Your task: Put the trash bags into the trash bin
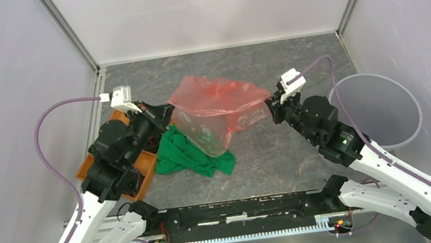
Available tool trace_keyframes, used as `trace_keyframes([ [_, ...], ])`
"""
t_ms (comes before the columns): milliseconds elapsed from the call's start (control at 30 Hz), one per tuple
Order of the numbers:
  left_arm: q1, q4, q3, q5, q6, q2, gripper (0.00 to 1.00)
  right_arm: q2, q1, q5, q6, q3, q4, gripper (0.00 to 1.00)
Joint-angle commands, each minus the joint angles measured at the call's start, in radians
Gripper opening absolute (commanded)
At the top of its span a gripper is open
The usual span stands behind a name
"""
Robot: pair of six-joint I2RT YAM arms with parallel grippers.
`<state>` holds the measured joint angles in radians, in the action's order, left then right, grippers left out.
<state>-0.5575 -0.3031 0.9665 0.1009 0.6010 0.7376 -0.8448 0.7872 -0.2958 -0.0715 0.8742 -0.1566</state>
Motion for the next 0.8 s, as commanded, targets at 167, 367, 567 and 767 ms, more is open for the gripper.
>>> trace_keyframes([
  [167,0.003,-0.046,-0.176,0.022,0.048,0.050,0.02,-0.033,0.000,-0.005,-0.054,-0.140,0.023,0.01],
  [367,0.003,-0.066,0.175,-0.070,-0.066,0.168,0.02,-0.121,0.000,-0.038,0.063,0.184,-0.122,0.00],
  [567,0.004,-0.056,0.212,-0.161,-0.064,0.133,0.02,0.012,0.000,0.035,0.093,0.036,-0.070,0.05],
  [767,0.003,-0.099,0.185,-0.280,-0.076,0.168,0.02,0.041,-0.001,-0.009,0.079,-0.052,-0.181,0.18],
])
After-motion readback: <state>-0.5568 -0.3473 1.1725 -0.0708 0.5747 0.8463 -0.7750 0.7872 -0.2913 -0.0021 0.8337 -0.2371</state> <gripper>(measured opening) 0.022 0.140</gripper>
